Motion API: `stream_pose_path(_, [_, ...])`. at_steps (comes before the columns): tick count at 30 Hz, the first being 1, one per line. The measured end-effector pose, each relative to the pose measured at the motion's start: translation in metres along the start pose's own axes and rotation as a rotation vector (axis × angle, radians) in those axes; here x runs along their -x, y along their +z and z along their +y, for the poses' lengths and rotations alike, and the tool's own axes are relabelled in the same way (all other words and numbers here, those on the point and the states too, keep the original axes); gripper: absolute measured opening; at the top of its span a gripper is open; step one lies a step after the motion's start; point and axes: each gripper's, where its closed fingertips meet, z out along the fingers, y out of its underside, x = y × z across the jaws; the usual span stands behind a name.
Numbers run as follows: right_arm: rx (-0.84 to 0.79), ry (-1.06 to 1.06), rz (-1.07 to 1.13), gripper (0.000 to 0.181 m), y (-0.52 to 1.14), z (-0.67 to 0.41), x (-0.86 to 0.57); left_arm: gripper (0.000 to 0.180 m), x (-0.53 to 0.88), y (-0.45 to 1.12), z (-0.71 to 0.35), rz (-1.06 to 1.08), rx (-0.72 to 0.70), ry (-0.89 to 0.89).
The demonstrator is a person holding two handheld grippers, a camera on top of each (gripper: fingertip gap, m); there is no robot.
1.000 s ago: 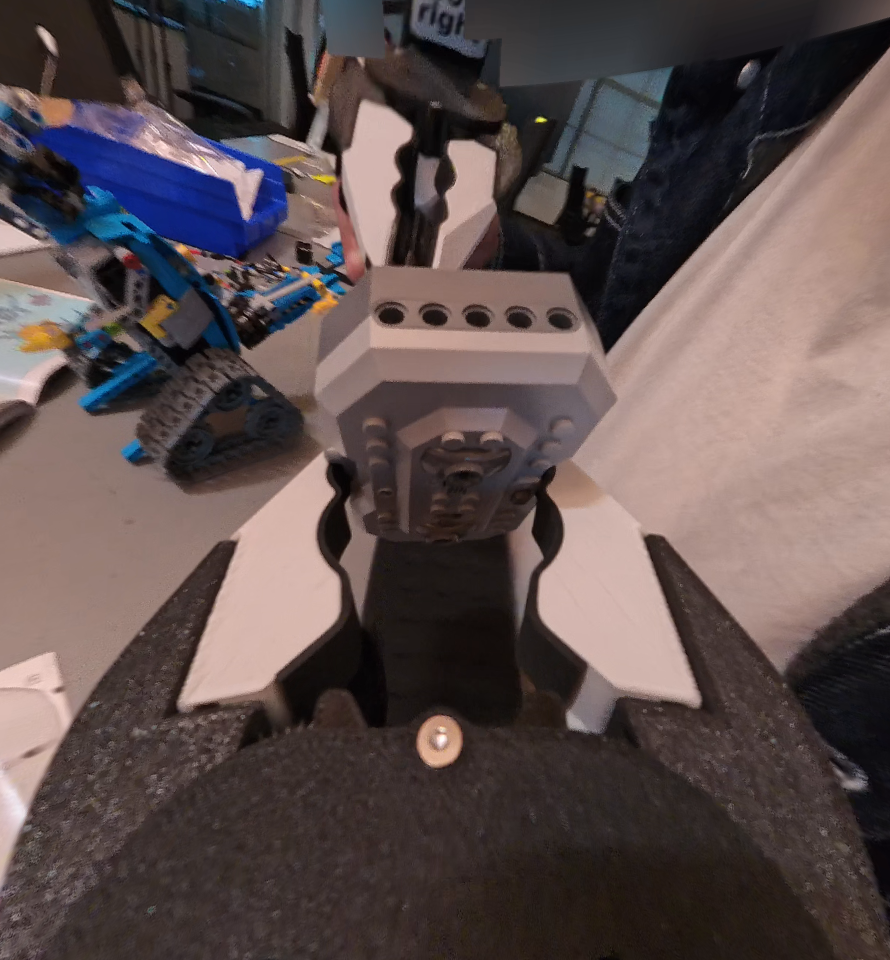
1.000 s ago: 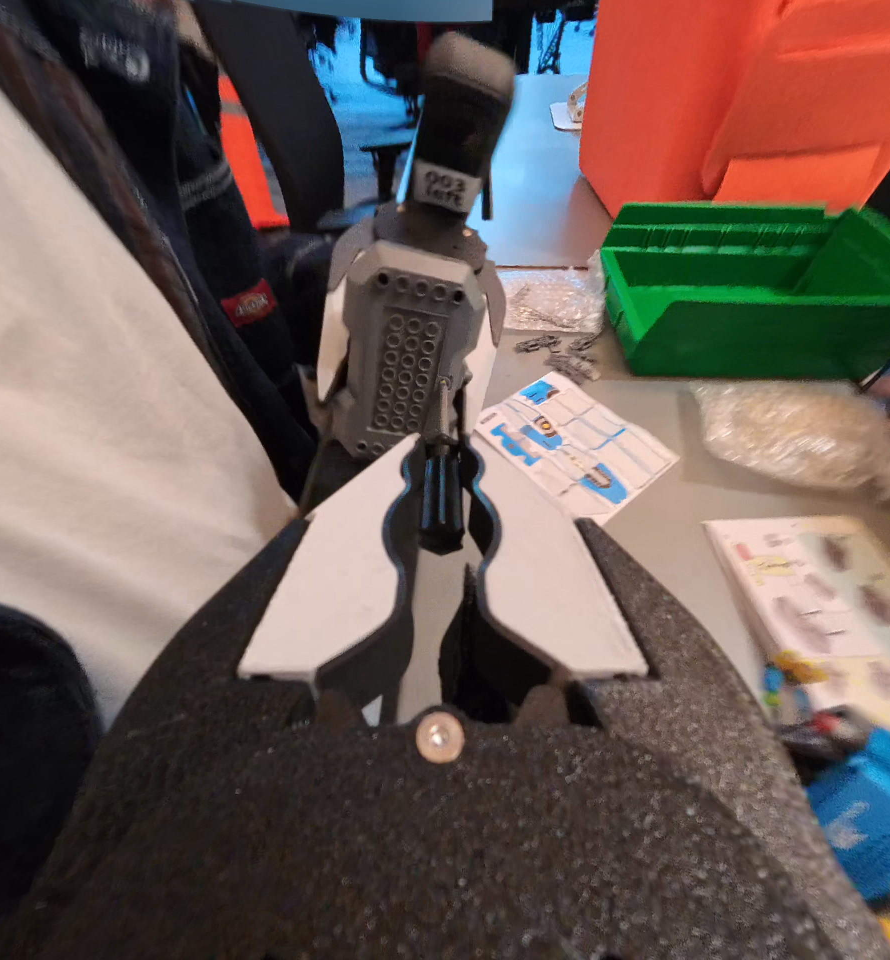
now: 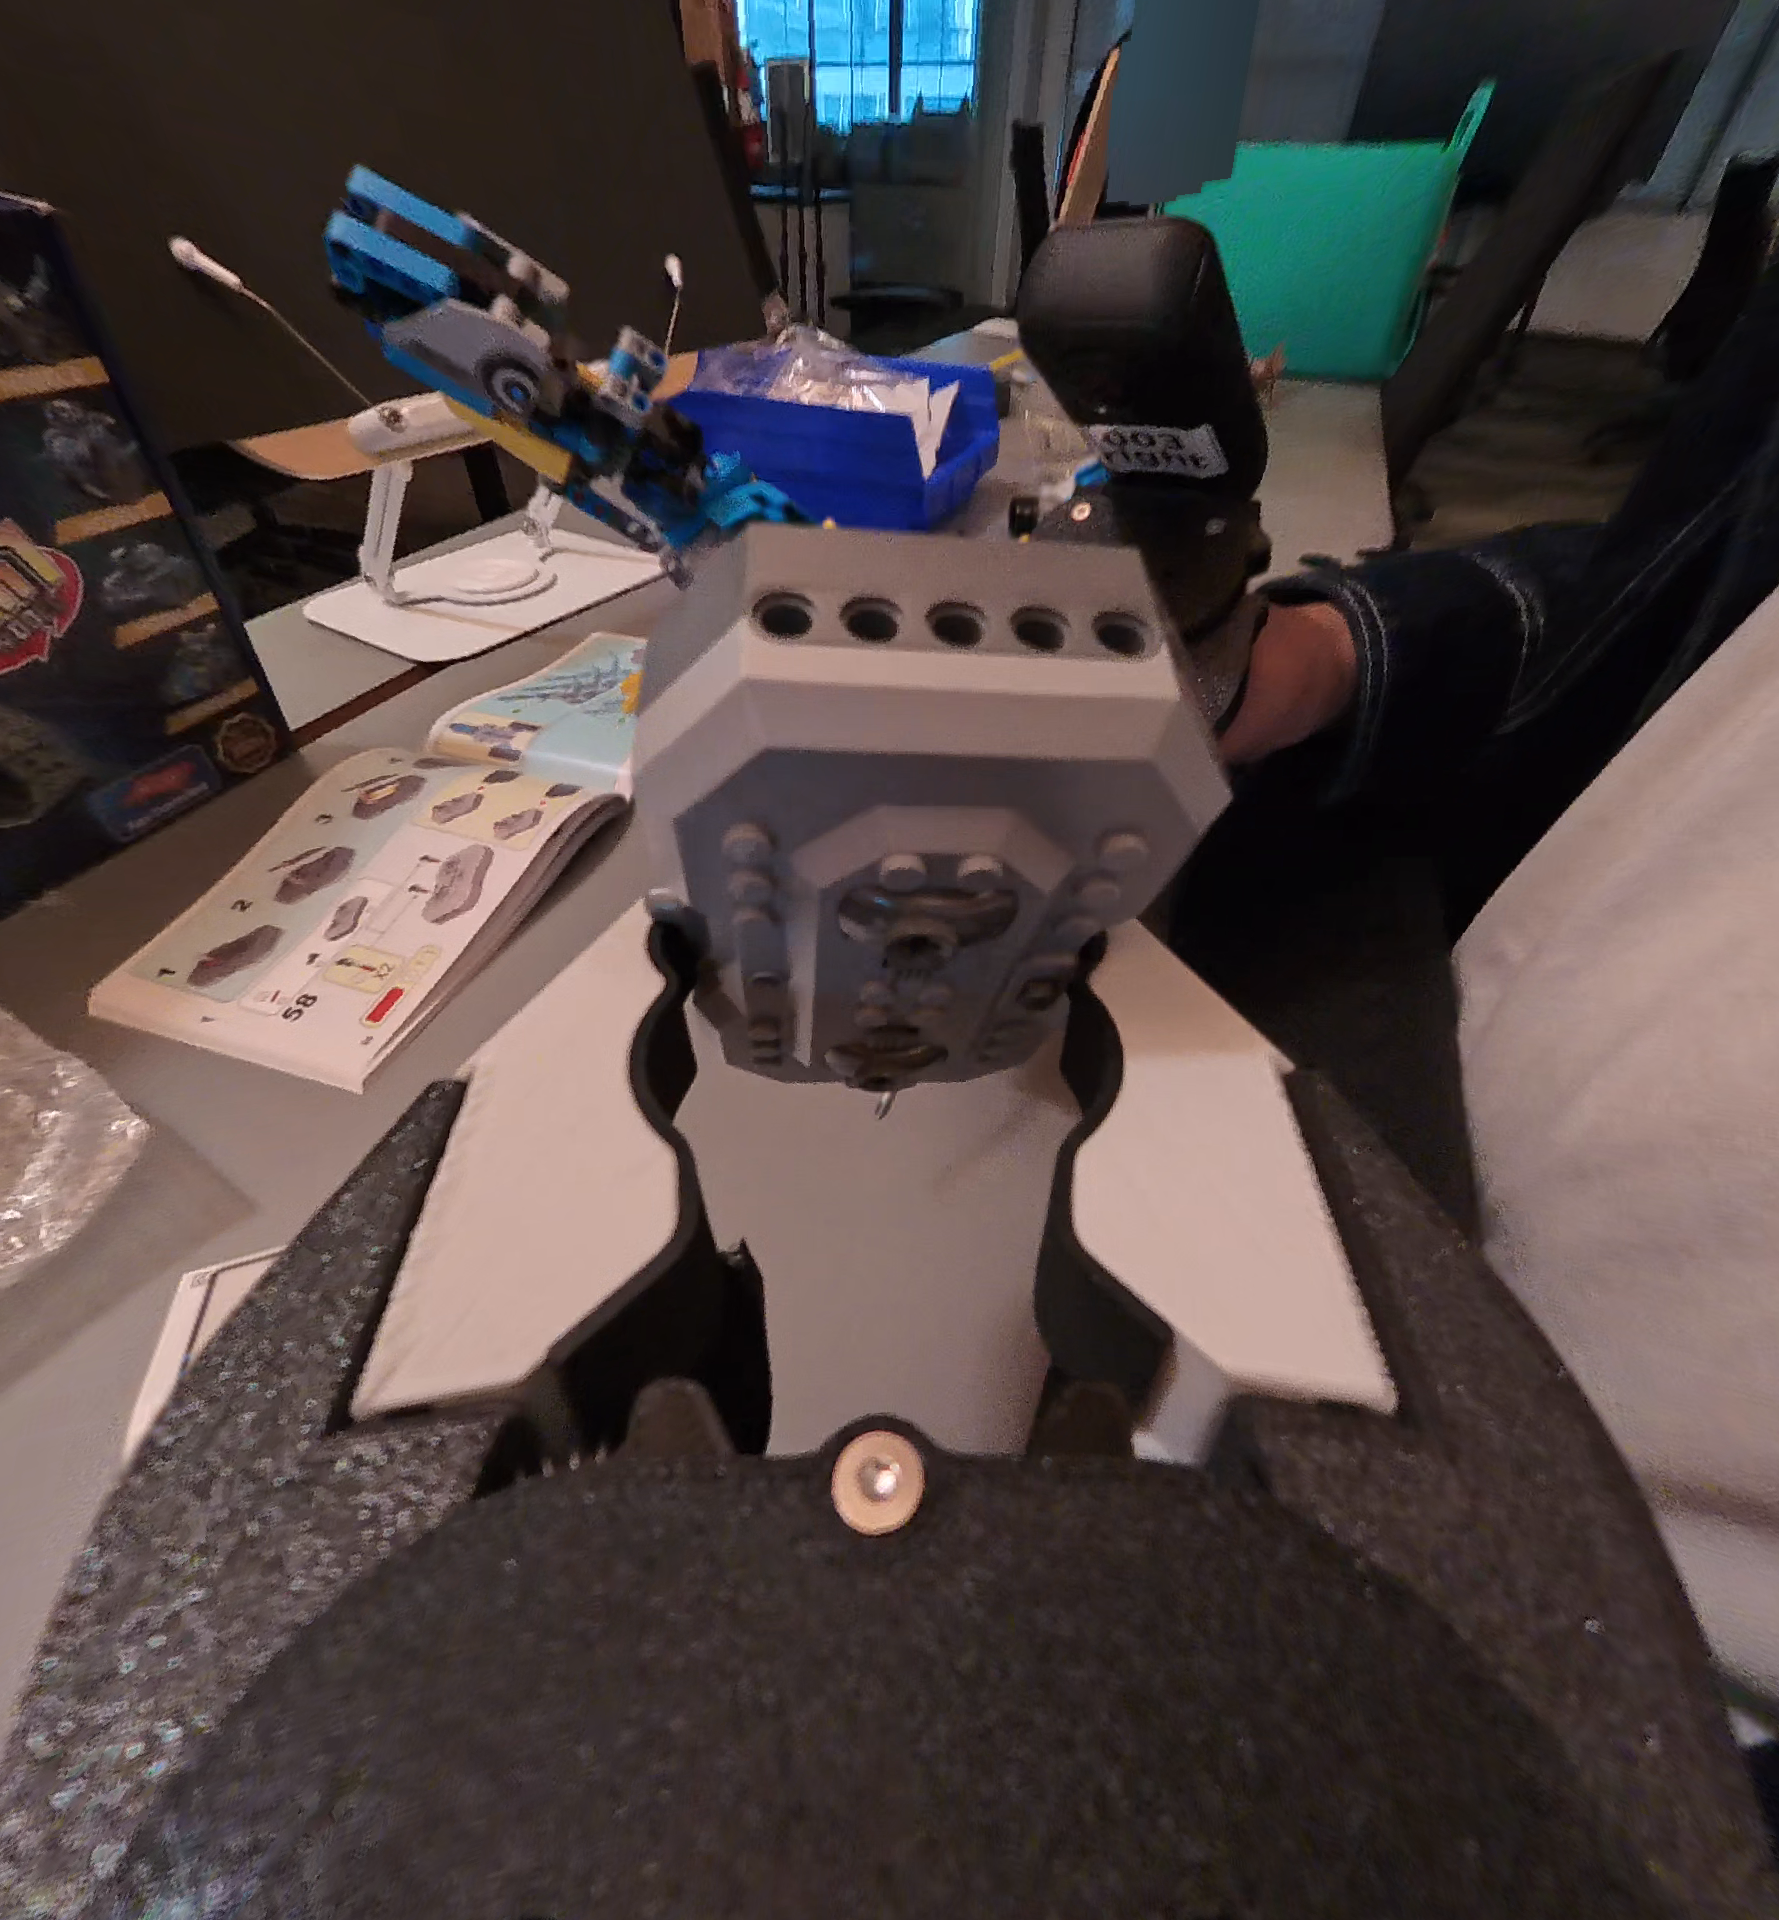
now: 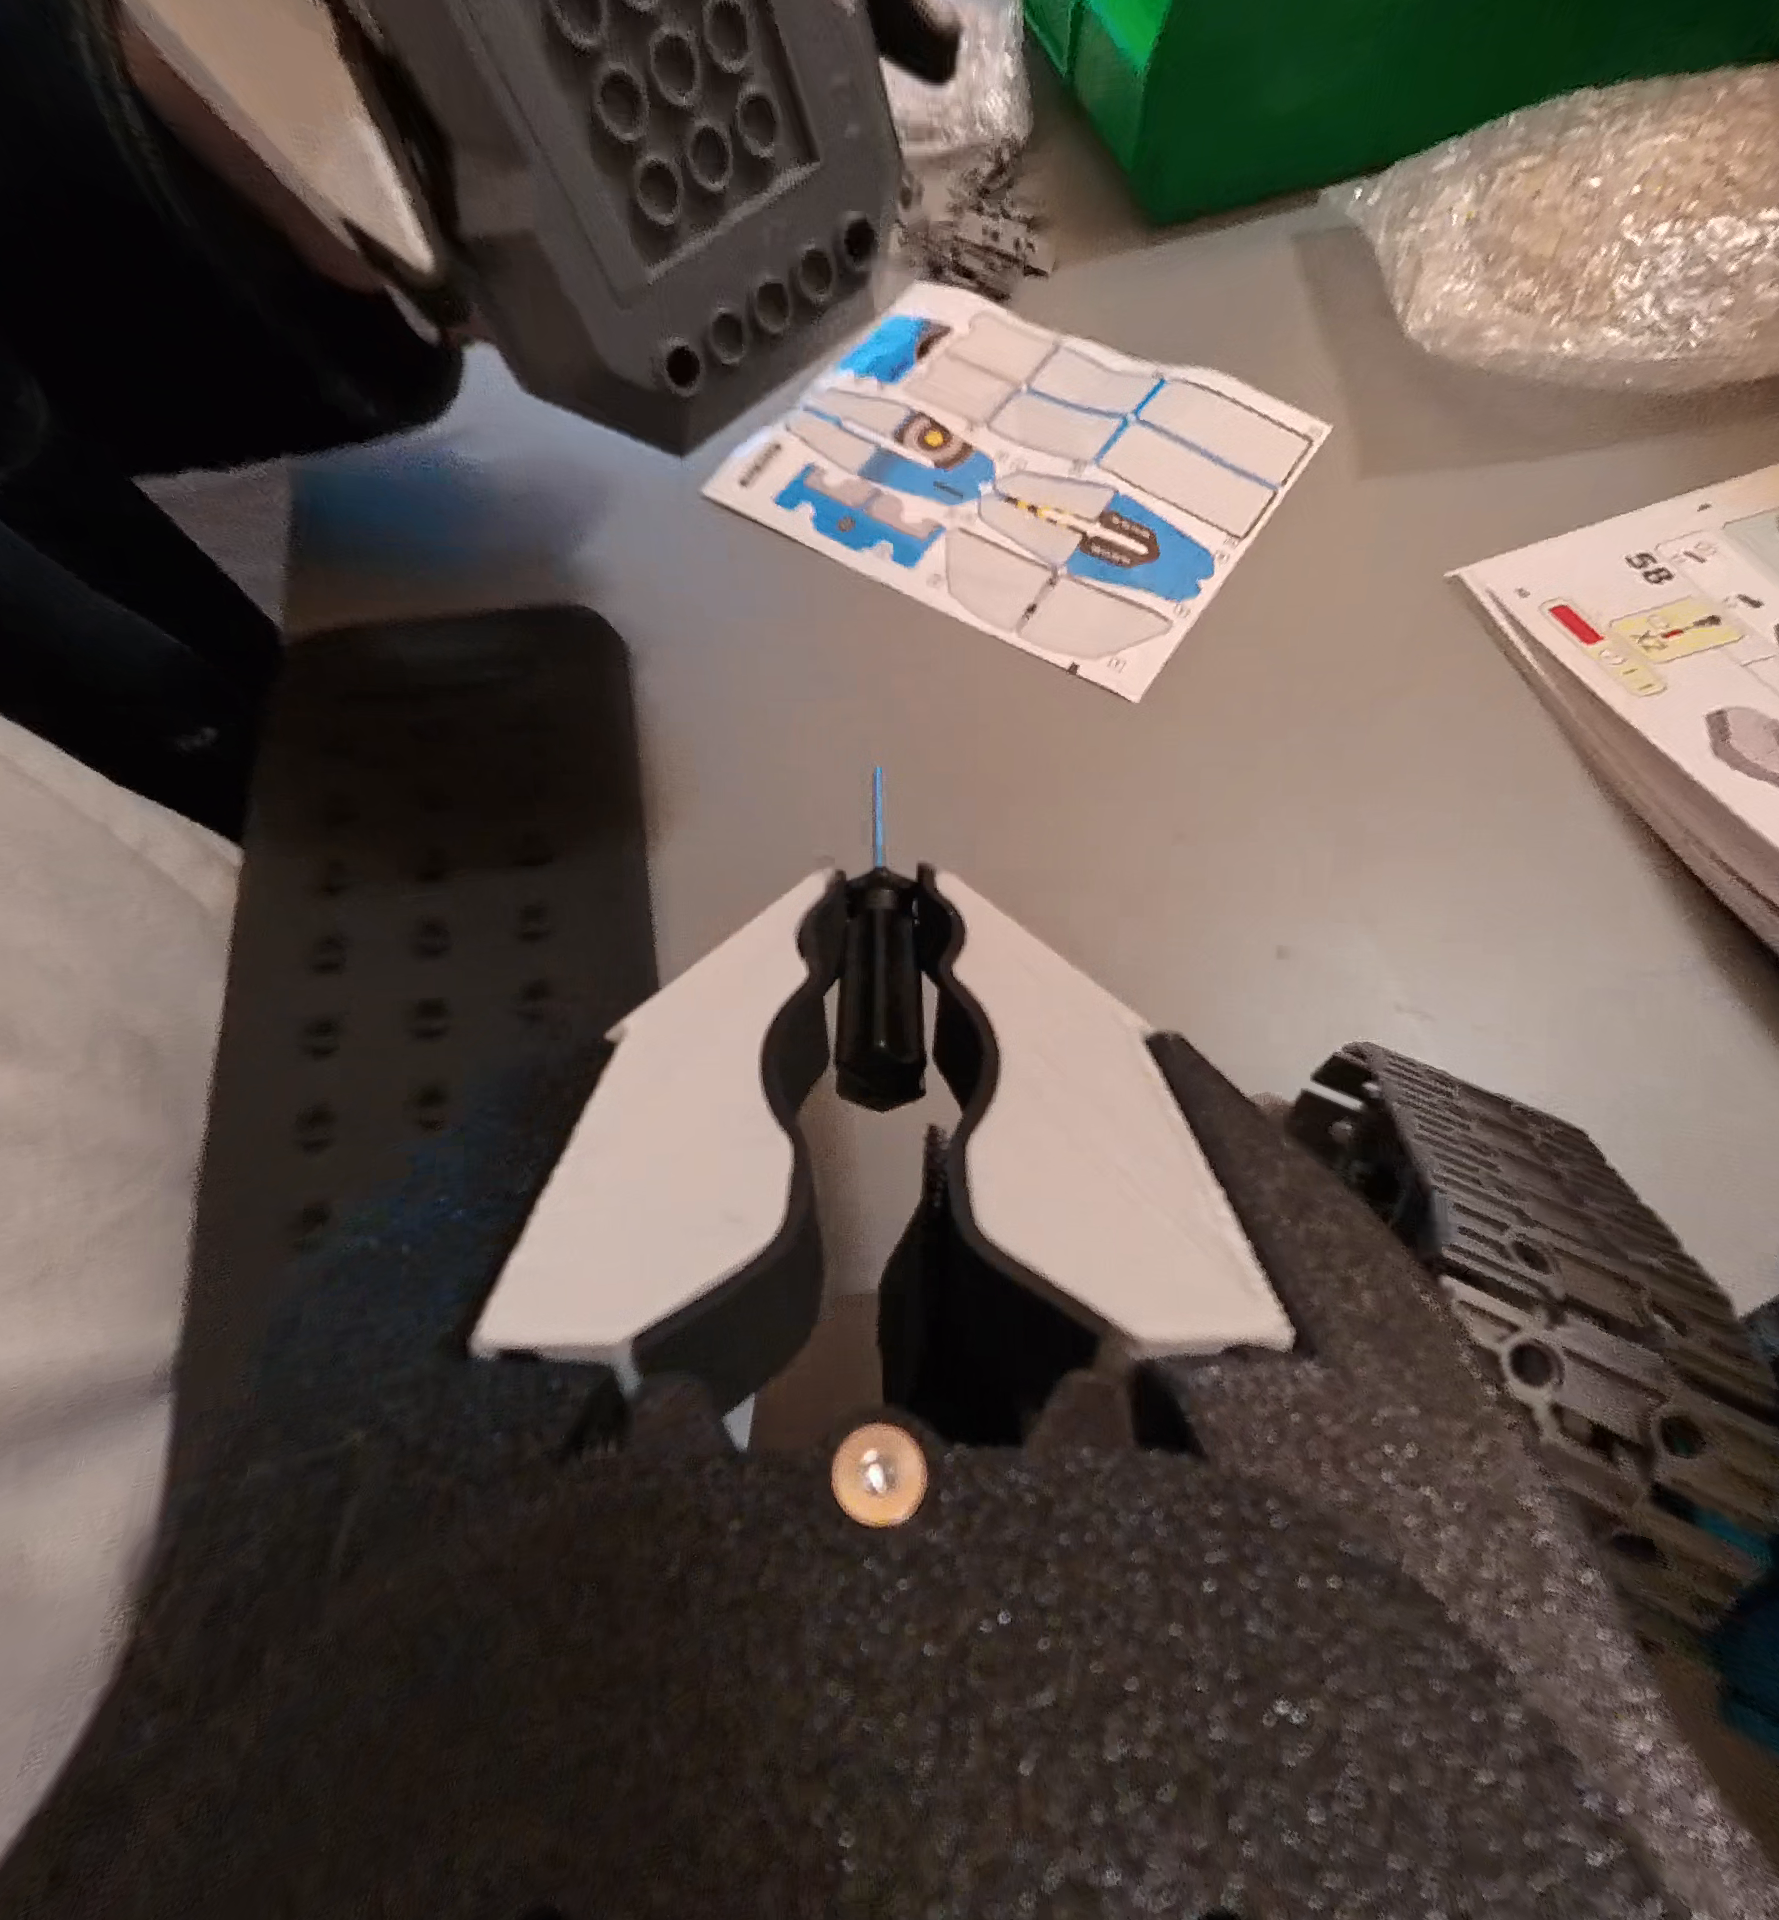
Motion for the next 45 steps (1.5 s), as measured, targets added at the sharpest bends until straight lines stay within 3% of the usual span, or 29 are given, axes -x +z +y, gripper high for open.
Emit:
stream_pose_path(4, [-0.049, -0.015, 0.013, 0.012, 0.002, -0.001, 0.0, 0.069, -0.002, 0.001, 0.005, 0.005, -0.003, -0.03])
stream_pose_path(8, [-0.331, 0.03, -0.078, 0.012, -0.039, -0.059, 0.014, 0.069, -0.011, 0.003, 0.019, 0.087, 0.057, -0.098])
stream_pose_path(10, [-0.388, 0.091, -0.122, 0.011, -0.055, -0.076, 0.014, 0.069, -0.019, 0.004, 0.023, 0.145, 0.071, -0.133])
stream_pose_path(19, [-0.354, 0.299, -0.286, 0.011, -0.062, -0.077, 0.018, 0.069, -0.033, 0.008, 0.021, 0.18, 0.057, -0.019])
stream_pose_path(45, [-0.31, 0.265, -0.3, 0.011, -0.059, -0.079, 0.029, 0.069, -0.04, 0.008, 0.016, 0.195, 0.058, 0.043])
